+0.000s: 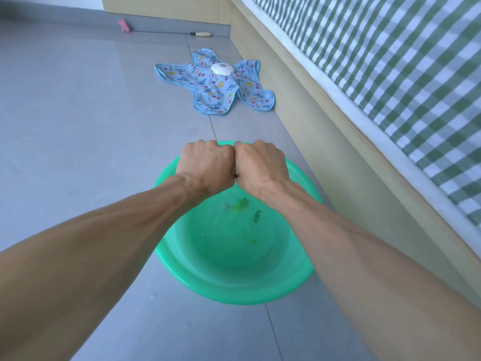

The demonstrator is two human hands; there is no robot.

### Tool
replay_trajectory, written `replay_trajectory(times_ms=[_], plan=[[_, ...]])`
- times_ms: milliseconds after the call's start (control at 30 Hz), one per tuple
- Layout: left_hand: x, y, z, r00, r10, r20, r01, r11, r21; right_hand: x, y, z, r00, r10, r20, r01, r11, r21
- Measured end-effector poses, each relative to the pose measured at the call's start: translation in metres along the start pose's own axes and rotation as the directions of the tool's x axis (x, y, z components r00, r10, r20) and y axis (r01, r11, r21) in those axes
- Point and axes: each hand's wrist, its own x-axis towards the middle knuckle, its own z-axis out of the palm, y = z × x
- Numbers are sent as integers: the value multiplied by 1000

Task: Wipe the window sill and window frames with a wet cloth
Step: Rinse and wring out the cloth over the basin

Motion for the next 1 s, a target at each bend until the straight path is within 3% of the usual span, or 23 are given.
replay_trajectory(times_ms=[67,200,233,333,367,467,500,567,667,767,833,900,967,1000], plan=[[7,-3,-5,999,-10,-42,10,1000,17,1,3,-2,997,-3,-76,1,1000,-19],[5,9,7,962,68,265,-56,997,-55,-10,7,20,990,1,140,-5,1000,28],[4,8,9,962,80,262,-70,996,-48,-12,8,23,991,-15,133,13,1000,22],[16,-1,4,998,55,40,-55,998,-17,-4,16,18,994,-37,-102,33,999,-42],[19,-2,1,997,48,55,-45,997,-55,0,19,15,996,-32,-87,29,999,-34],[23,1,14,943,102,315,-25,970,-240,8,24,23,965,-15,263,-7,997,82],[22,-1,22,931,107,348,2,954,-299,10,24,27,944,-20,329,-15,995,103],[24,-9,35,947,74,312,80,887,-455,16,28,33,945,-12,327,-55,979,195],[29,-21,38,938,17,347,252,653,-714,25,36,35,940,23,340,-207,830,518],[25,-24,33,909,-33,415,406,291,-866,19,36,34,925,58,376,-327,627,707],[19,-27,21,892,-75,446,450,48,-892,17,29,25,910,76,407,-396,447,802],[13,-32,3,859,-101,501,489,-123,-864,18,19,13,886,93,454,-461,267,846],[8,-41,-18,822,-124,556,505,-293,-812,20,7,-1,882,167,441,-467,183,865],[6,-48,-29,801,-130,585,508,-370,-778,22,-1,-10,879,235,415,-461,198,865]])
